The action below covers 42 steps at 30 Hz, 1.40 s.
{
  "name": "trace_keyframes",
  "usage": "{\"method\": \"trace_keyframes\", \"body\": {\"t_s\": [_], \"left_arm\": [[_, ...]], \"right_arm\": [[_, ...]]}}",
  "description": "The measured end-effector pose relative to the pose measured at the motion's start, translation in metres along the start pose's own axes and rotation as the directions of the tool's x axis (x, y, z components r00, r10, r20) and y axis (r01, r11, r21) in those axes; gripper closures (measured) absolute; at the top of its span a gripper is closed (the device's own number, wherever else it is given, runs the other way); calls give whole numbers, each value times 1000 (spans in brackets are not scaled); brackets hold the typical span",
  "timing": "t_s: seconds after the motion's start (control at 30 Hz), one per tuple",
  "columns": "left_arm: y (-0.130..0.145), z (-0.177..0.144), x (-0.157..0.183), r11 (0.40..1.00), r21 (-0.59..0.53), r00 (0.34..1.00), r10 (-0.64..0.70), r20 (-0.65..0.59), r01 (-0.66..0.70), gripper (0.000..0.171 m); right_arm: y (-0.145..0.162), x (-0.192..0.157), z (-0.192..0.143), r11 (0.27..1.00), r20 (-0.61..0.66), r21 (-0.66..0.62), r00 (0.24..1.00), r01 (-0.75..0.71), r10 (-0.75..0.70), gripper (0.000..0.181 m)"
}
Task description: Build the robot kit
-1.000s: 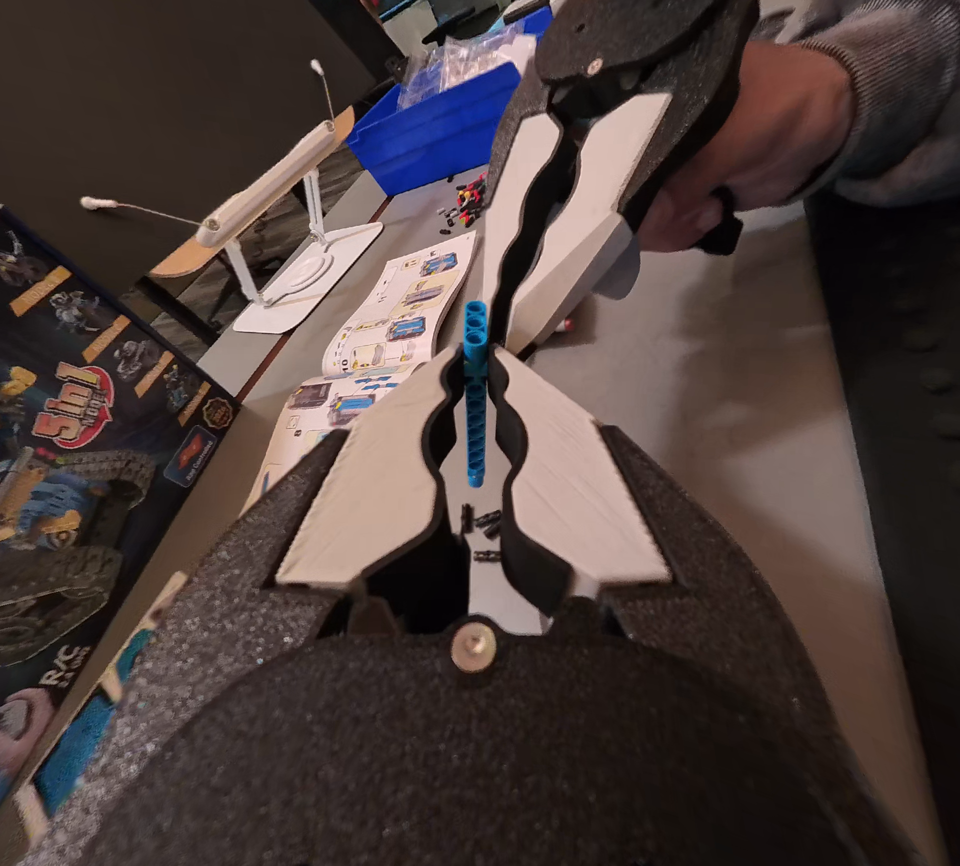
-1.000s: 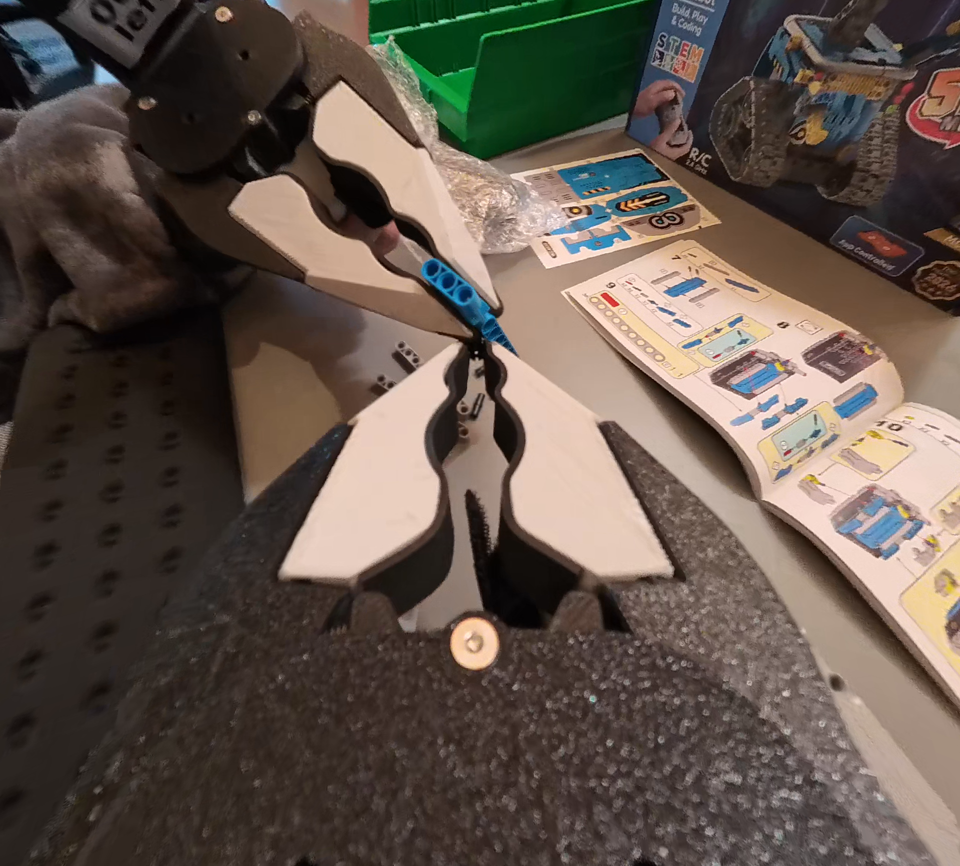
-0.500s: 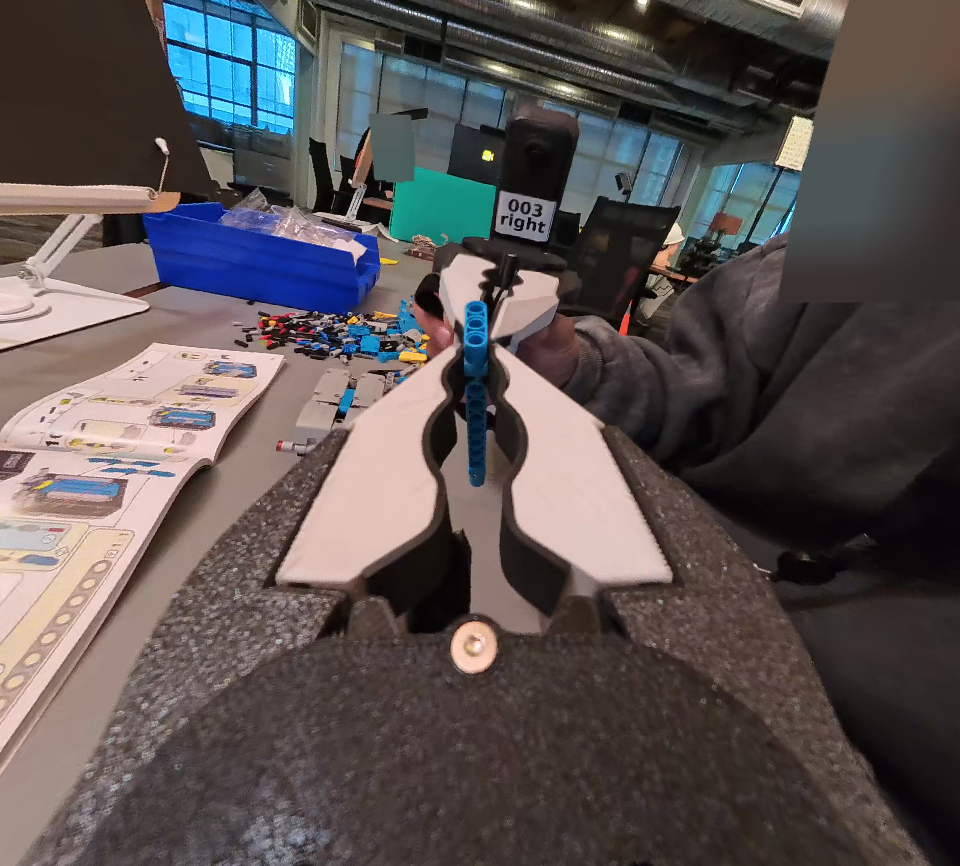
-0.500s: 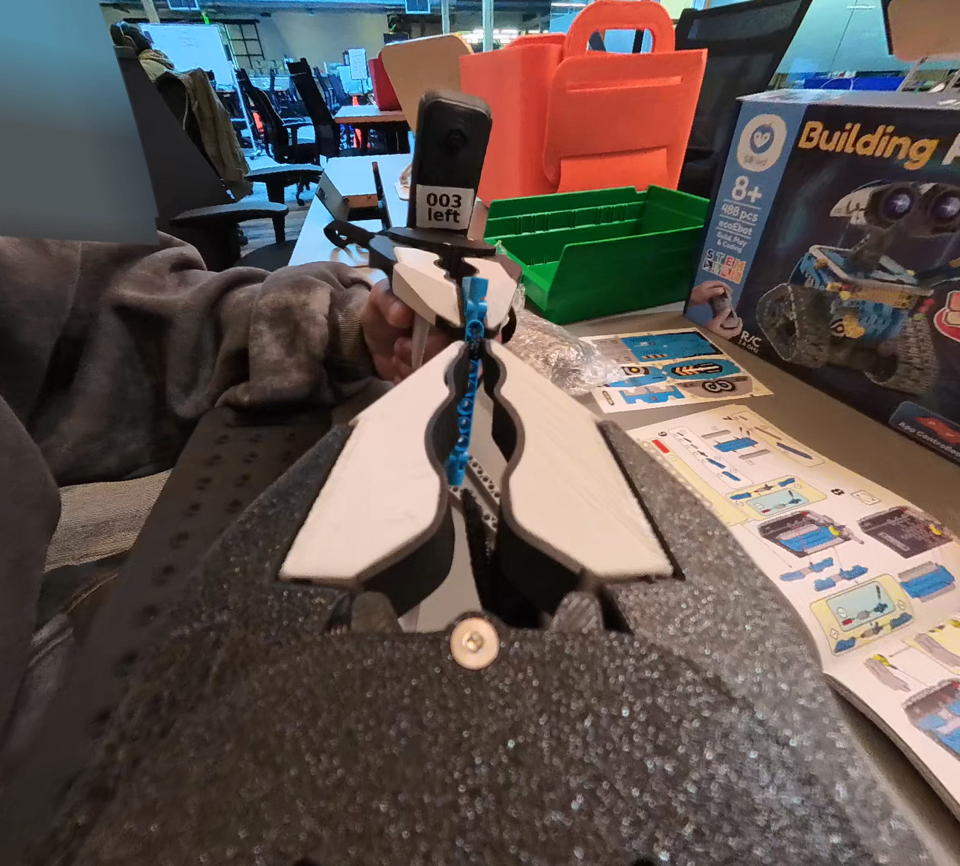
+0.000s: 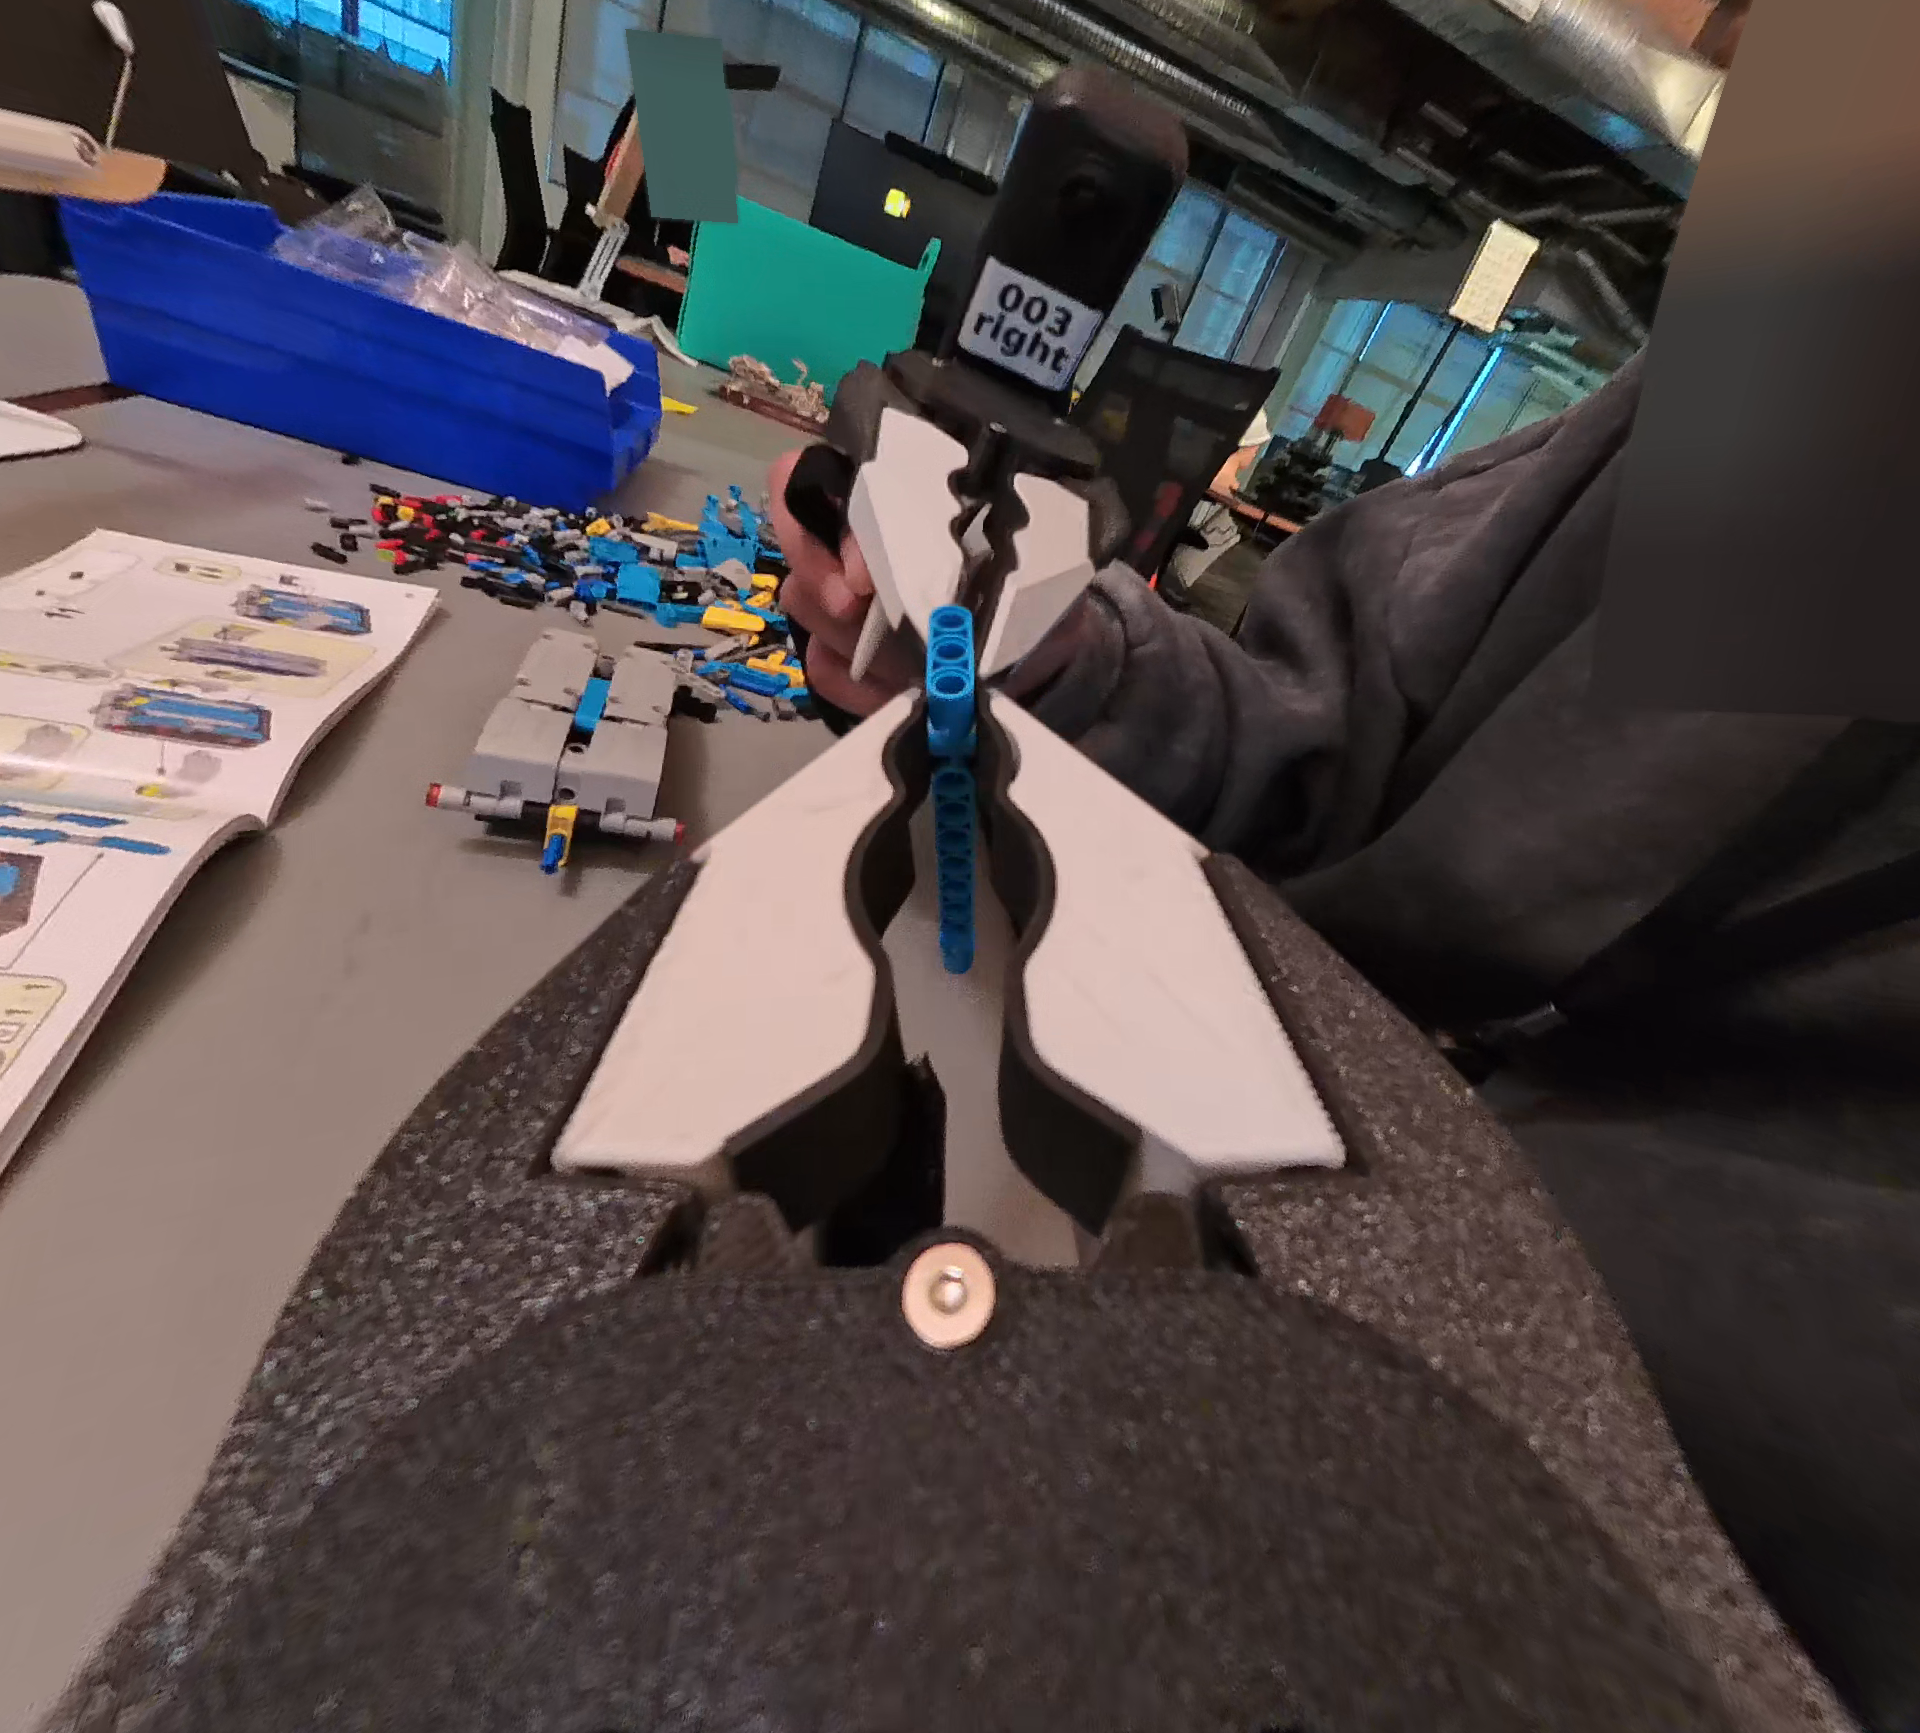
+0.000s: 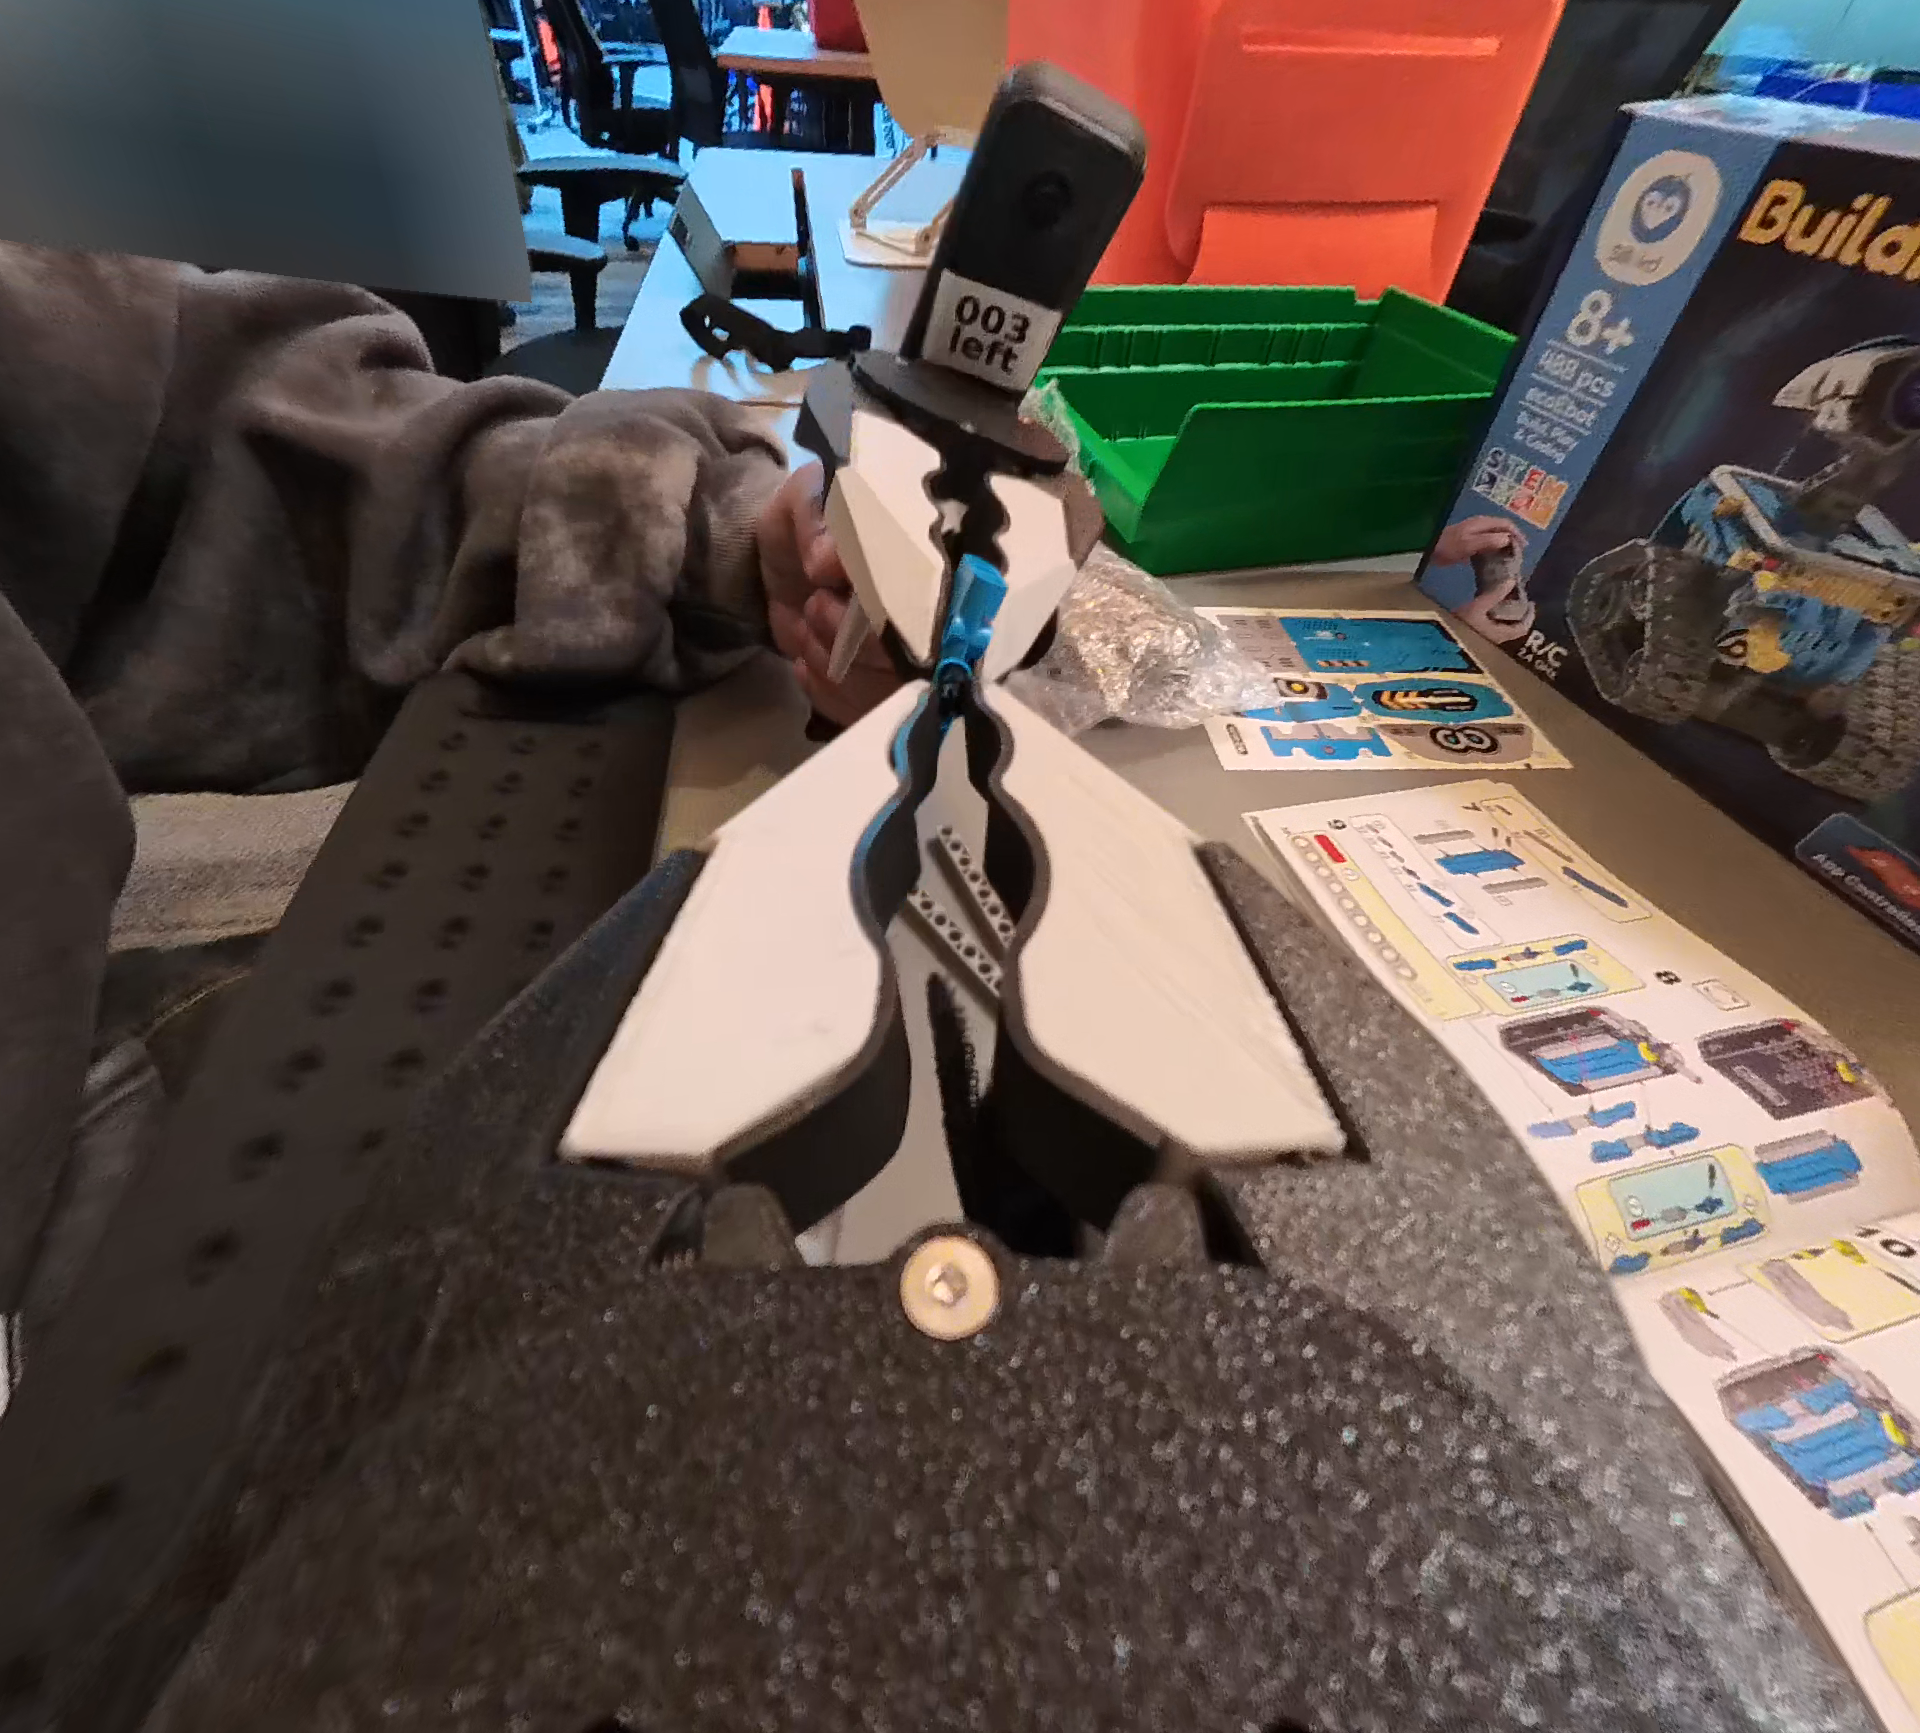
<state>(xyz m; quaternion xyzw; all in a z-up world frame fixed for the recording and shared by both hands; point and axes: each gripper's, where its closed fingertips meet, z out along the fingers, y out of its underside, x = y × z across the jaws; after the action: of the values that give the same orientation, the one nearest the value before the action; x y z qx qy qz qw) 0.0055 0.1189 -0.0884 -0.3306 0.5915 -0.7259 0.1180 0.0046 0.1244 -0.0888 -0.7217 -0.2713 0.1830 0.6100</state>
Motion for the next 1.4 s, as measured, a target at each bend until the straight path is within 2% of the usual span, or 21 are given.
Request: {"method": "trace_keyframes", "body": {"t_s": [0.2, 0.33, 0.43, 0.57, 0.77, 0.93, 1.1, 1.4], "left_arm": [[5, 2, 0, 995, 4, 994, -95, -56, 95, 167], [8, 3, 1, 983, 5, 978, -180, -104, 181, 167], [16, 4, 1, 975, -39, 967, -222, -123, 219, 168], [11, 4, 5, 956, -9, 939, -290, -183, 293, 168], [21, 6, 6, 930, -61, 906, -366, -212, 361, 167], [11, 3, 8, 941, -16, 916, -333, -225, 338, 167], [4, -3, 6, 969, -3, 954, -244, -175, 248, 167], [9, 0, 4, 969, -22, 956, -245, -162, 245, 167]], "right_arm": [[5, -3, -1, 1000, 32, -16, 999, -14, 14, 178], [8, -4, -2, 999, 20, -26, 999, 30, -30, 178], [16, -8, -2, 994, 30, -76, 996, 82, -80, 179], [10, -9, -3, 988, 2, -53, 989, 148, -148, 179], [21, -15, 1, 976, 21, -114, 983, 185, -184, 179], [10, -12, 2, 985, -8, -63, 987, 158, -159, 178], [2, -7, 3, 997, -30, -13, 997, 71, -71, 177], [5, -8, 1, 999, -10, -28, 999, 43, -43, 178]]}}
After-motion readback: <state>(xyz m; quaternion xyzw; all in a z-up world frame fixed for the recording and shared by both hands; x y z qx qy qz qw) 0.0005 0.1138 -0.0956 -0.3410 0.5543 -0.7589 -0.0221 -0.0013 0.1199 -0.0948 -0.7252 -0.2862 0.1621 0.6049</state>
